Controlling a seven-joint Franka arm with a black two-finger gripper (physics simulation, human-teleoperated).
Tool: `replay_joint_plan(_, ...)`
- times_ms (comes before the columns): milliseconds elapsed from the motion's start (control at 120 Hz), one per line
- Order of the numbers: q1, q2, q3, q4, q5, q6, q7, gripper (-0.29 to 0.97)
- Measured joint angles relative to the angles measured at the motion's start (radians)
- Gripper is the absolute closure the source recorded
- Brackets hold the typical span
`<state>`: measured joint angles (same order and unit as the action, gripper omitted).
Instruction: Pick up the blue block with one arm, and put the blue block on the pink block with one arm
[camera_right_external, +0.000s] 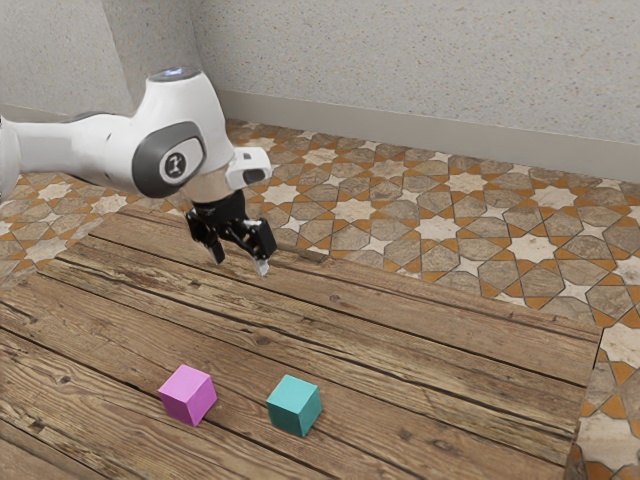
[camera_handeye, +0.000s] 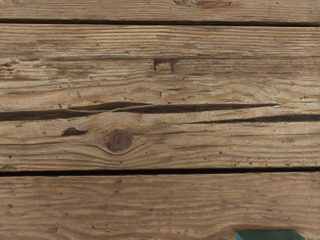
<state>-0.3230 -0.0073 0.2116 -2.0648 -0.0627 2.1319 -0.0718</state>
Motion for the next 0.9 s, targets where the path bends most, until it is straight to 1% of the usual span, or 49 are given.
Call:
replay_joint_plan(142,-0.038,-0.005,0.0,-0.042,-0.018,0.04,-0.02,0.02)
replay_joint_plan(233,-0.079,-0.023,0.0,-0.08,-0.023,0.064,-0.032,0.02)
replay_joint_plan(292,-0.127,-0.036,0.0,-0.106,-0.026,0.081,-0.041,0.02)
replay_joint_plan(408,-0.261,-0.048,-0.001,-0.141,-0.03,0.103,-0.058,0.02)
replay_joint_plan(467,-0.298,-0.051,0.0,-0.163,-0.031,0.114,-0.066,0.02)
replay_joint_plan(517,-0.302,-0.059,0.0,-0.189,-0.031,0.125,-0.072,0.02)
replay_joint_plan(675,-0.251,-0.075,-0.001,-0.251,-0.032,0.163,-0.096,0.02)
replay_joint_plan(900,-0.274,-0.084,-0.003,-0.321,-0.032,0.225,-0.123,0.02)
